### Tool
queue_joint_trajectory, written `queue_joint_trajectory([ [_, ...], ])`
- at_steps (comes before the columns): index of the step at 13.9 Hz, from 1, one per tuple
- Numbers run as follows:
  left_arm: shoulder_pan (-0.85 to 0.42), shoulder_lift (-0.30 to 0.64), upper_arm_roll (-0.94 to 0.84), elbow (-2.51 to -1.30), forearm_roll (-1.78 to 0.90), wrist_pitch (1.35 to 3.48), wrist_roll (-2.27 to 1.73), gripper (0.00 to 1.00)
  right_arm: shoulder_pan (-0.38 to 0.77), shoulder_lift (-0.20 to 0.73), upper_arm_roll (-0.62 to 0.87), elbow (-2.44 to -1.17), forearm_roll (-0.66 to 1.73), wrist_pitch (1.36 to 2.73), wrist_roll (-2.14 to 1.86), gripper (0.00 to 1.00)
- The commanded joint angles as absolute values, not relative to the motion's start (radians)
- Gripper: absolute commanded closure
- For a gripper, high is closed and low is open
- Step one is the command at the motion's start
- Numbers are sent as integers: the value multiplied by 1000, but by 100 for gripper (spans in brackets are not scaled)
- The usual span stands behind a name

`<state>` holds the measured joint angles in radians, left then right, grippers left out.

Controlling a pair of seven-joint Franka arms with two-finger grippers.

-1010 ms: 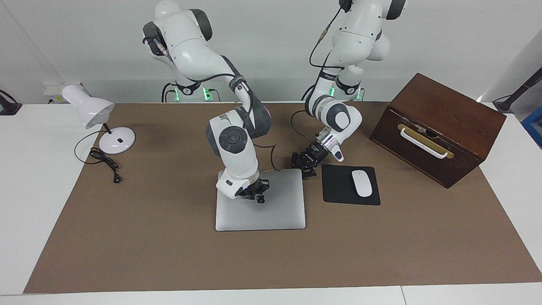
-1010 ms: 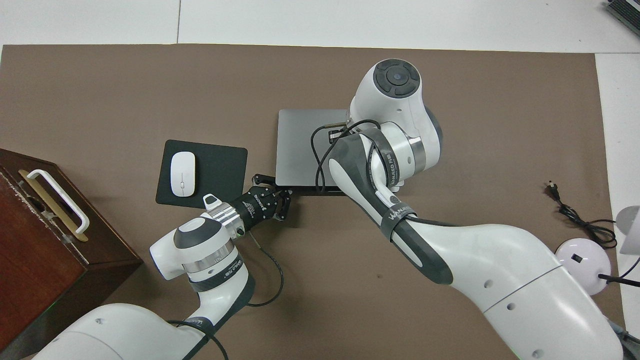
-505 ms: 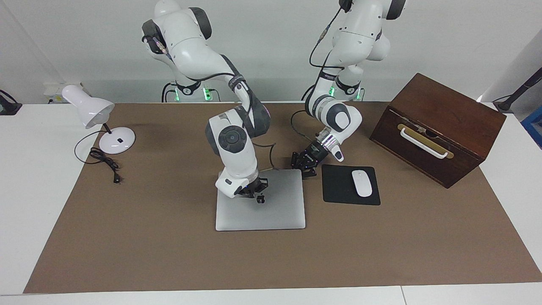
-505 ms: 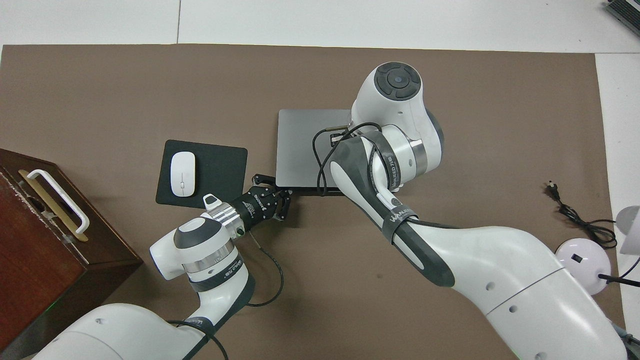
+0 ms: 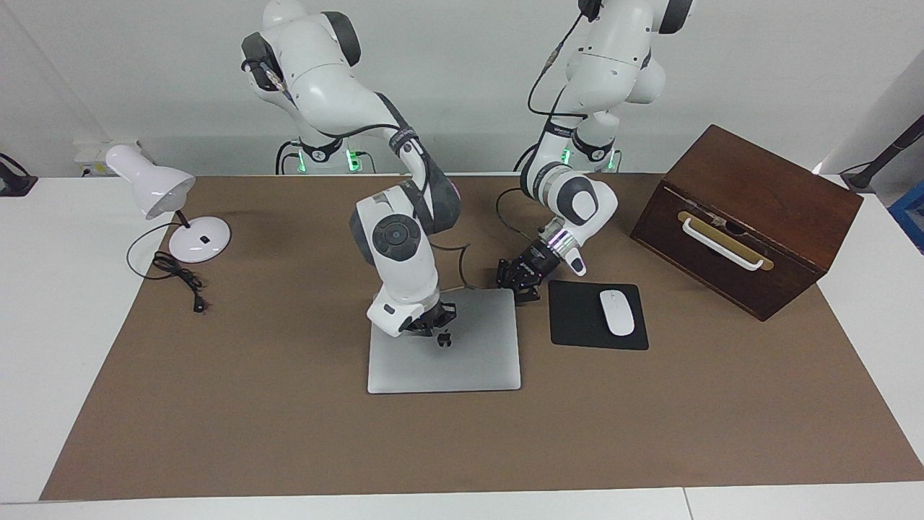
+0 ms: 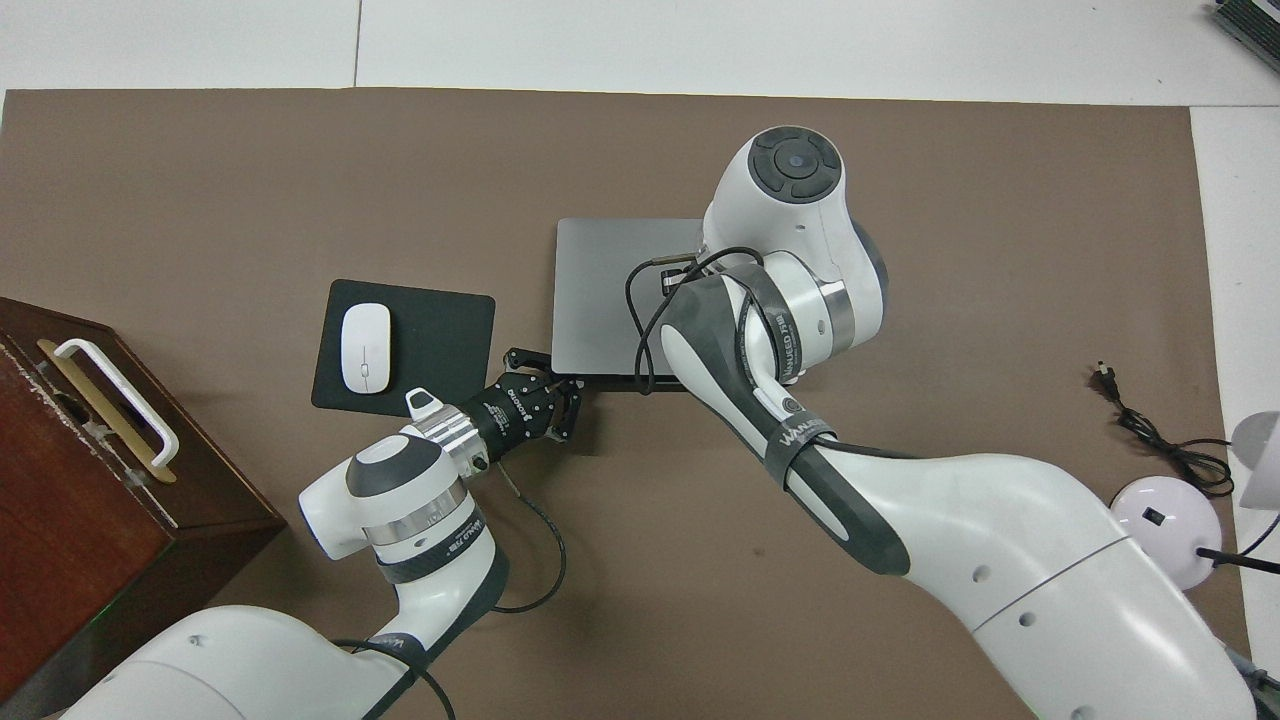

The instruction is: Close laptop with both arms

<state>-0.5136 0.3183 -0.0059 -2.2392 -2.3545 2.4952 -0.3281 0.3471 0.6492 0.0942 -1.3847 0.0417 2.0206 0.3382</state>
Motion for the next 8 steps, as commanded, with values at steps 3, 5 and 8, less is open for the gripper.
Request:
queue_joint_trajectory([
  [3,-479,373,-11,-2298,-2349,2531,-290,100,324,569,97,-1413,63,2026,351,100],
  [5,-479,371,-11,-2299,-2349,2531,-290,100,314,543,97,-1413,63,2013,350,100],
  [8,-459,370,-11,-2299,-2347,2522,-293,100,305,506,95,-1413,64,2011,351,100],
])
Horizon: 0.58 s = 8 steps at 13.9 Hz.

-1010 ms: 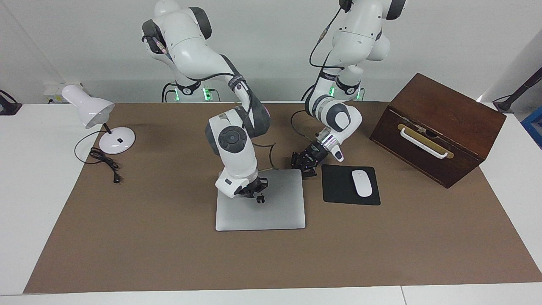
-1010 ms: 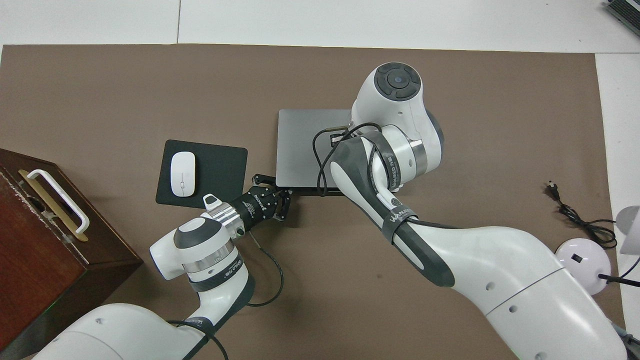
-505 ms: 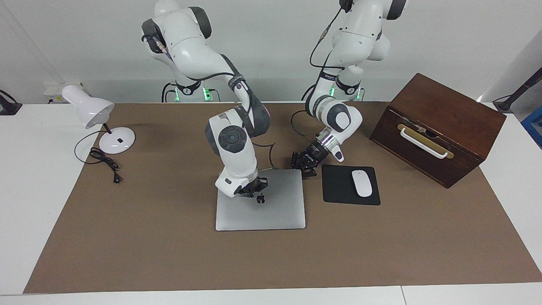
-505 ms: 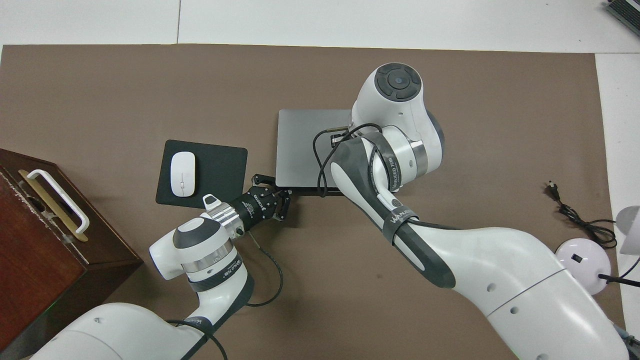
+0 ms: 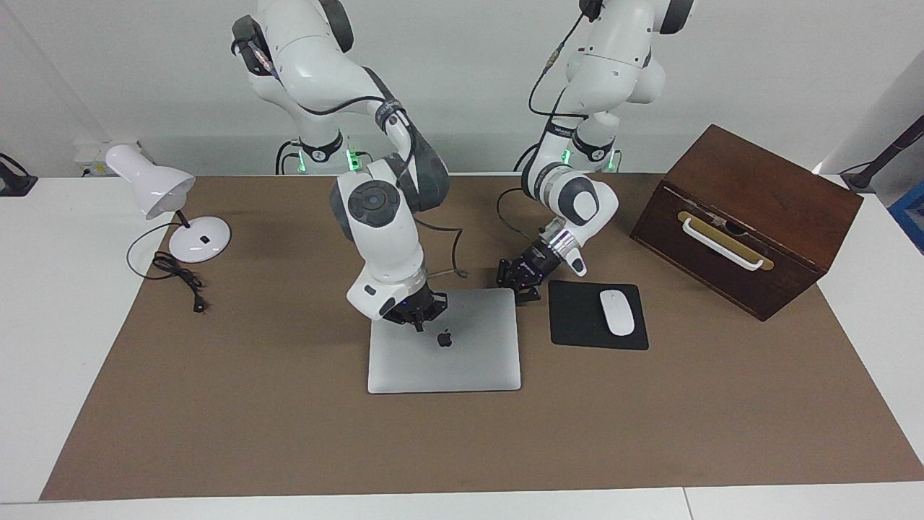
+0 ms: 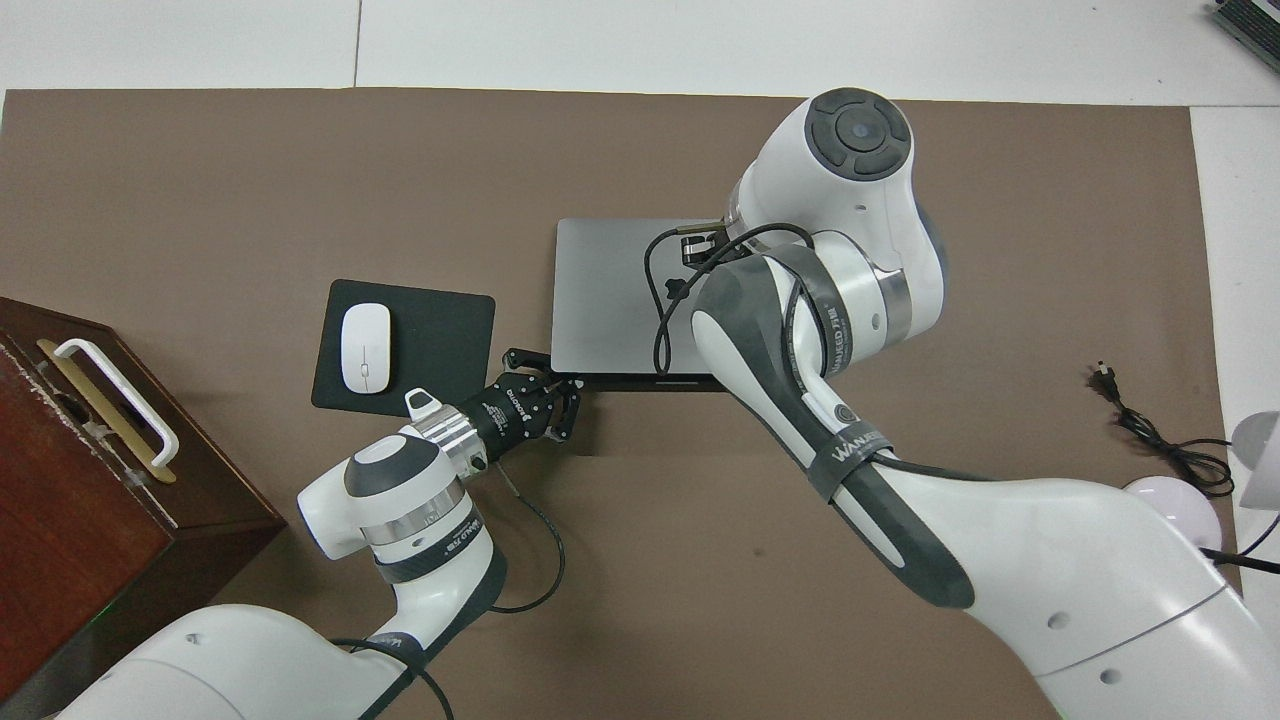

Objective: Close laptop with both arms
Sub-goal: 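Press the lid shut with the right gripper, then lift it away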

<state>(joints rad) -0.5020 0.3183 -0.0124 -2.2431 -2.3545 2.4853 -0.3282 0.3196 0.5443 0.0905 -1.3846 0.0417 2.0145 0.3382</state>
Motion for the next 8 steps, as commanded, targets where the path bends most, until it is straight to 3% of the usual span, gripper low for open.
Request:
queue_joint_trajectory([
  [1,-445,367,-11,-2299,-2347,2520,-295,100,298,494,95,-1413,63,2011,350,100],
  [8,-414,347,-11,-2303,-2342,2517,-299,100,255,417,94,-1413,52,1993,322,100],
])
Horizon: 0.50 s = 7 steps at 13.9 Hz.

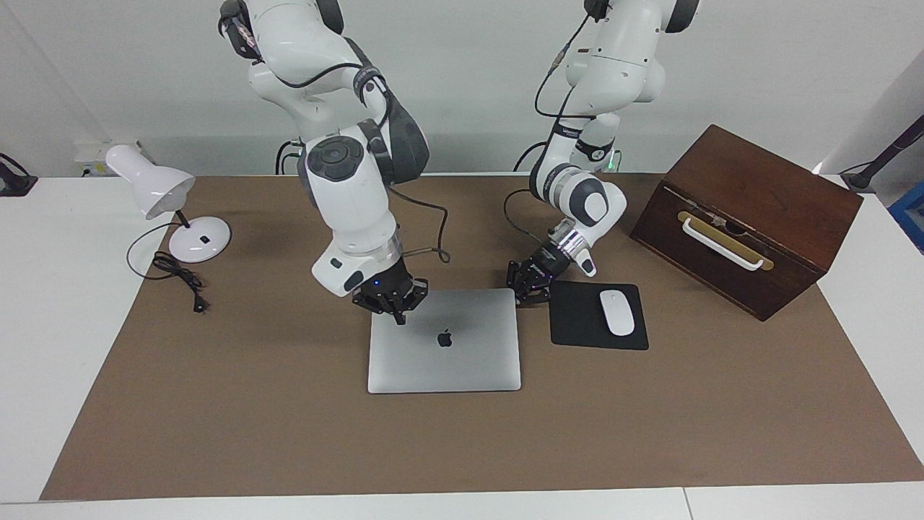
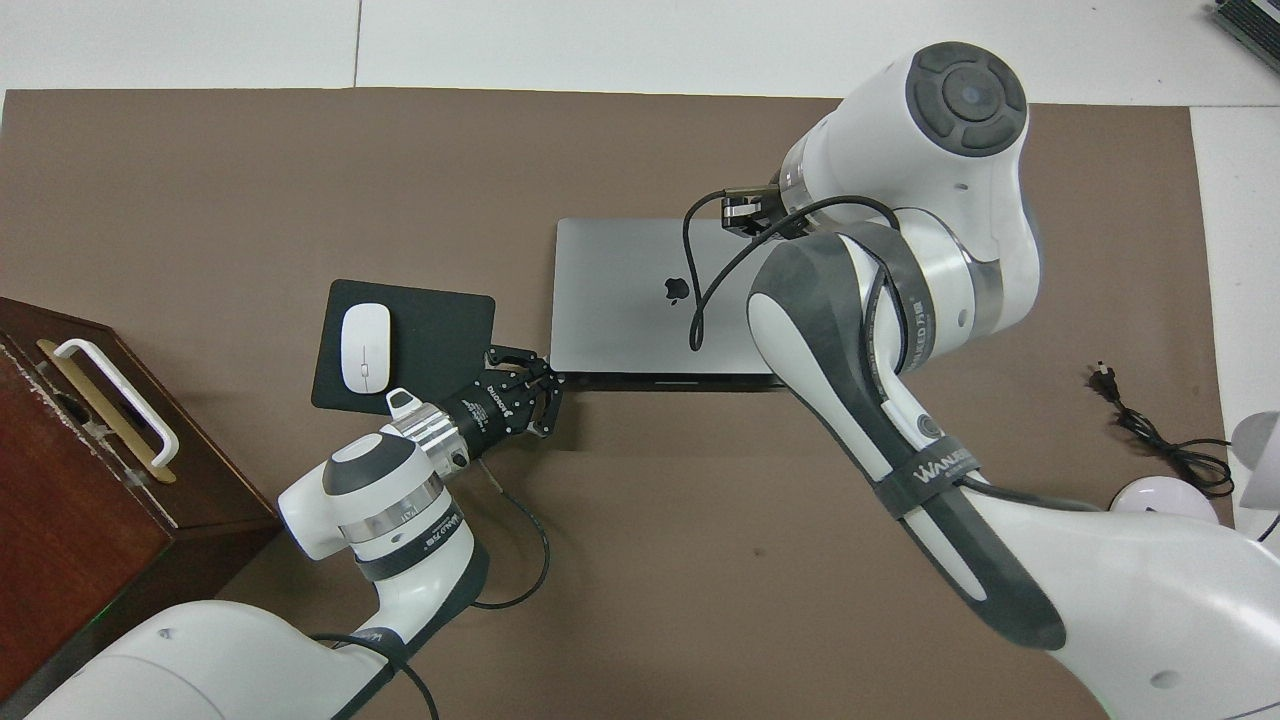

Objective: Close laptop with both arms
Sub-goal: 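Press the lid shut with the right gripper, then lift it away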

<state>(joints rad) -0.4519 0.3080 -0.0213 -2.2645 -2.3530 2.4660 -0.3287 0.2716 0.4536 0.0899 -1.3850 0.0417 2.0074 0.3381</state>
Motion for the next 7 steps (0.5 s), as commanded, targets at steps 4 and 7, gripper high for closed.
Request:
queue_joint_trajectory([
  [4,-403,336,-11,-2303,-2341,2522,-305,100,221,373,86,-1413,35,1957,246,100],
  [7,-388,330,-11,-2301,-2341,2519,-308,100,199,336,86,-1413,-6,1916,192,100],
])
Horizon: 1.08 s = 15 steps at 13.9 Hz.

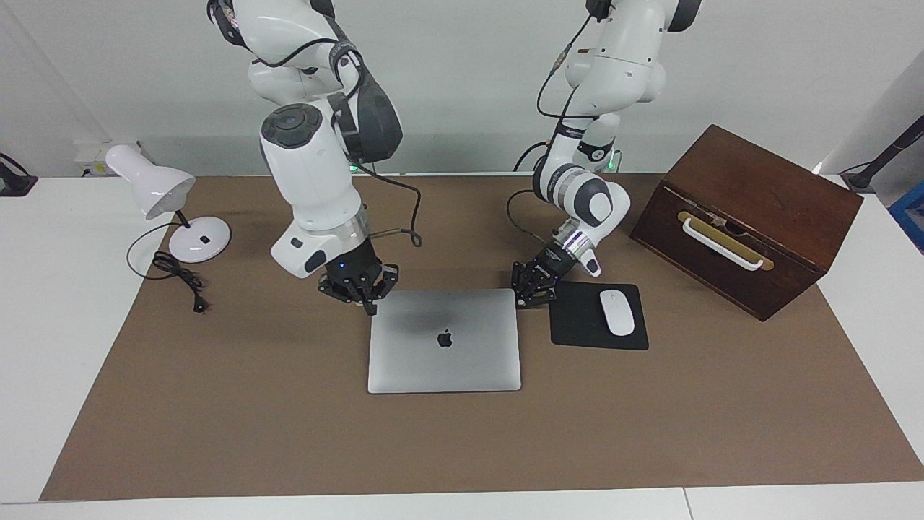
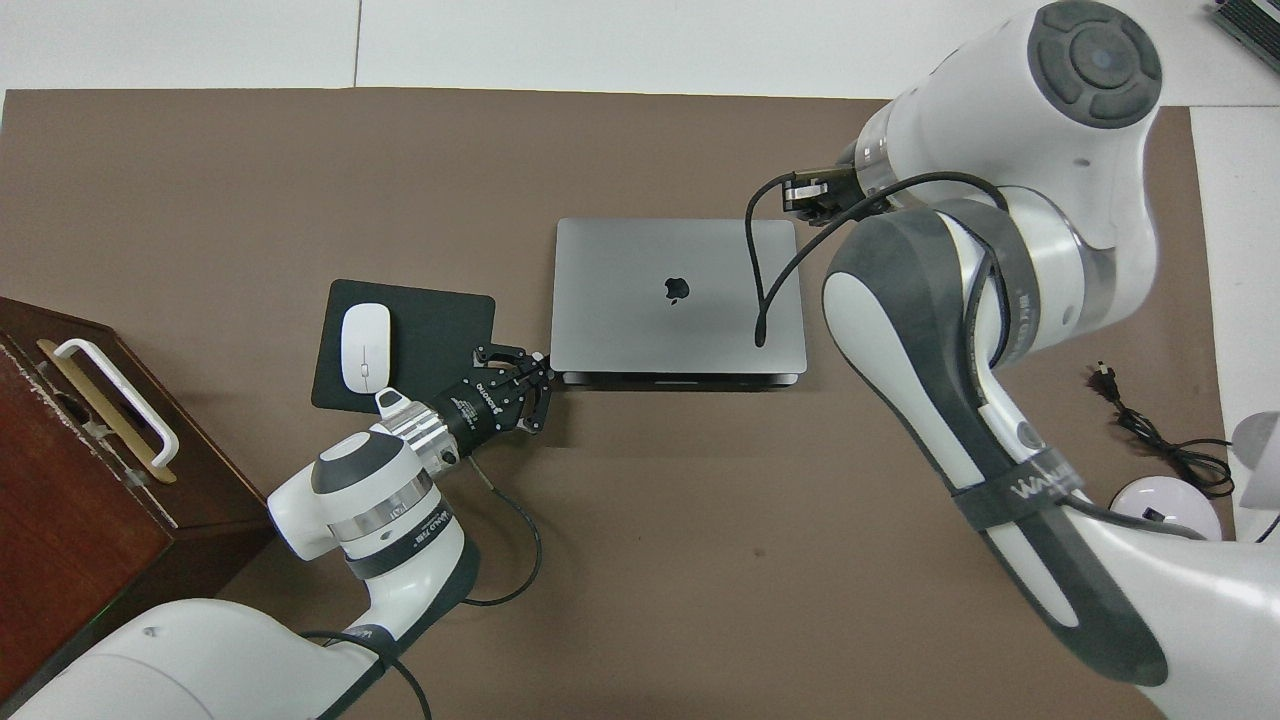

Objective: Close laptop with both arms
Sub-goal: 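Press the lid shut with the right gripper, then lift it away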

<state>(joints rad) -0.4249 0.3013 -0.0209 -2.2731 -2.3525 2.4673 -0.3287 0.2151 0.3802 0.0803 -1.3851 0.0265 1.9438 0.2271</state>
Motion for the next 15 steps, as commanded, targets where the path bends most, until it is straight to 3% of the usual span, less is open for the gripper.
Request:
queue_joint_trajectory([
  [1,-385,330,-11,-2301,-2341,2517,-310,100,193,324,86,-1413,-18,1902,180,100],
  [11,-350,284,-11,-2266,-2333,2513,-365,100,80,212,87,-1413,-23,1773,15,100],
  [15,-345,267,-41,-2194,-2271,2618,-478,100,51,147,87,-1413,-20,1689,-2,100],
])
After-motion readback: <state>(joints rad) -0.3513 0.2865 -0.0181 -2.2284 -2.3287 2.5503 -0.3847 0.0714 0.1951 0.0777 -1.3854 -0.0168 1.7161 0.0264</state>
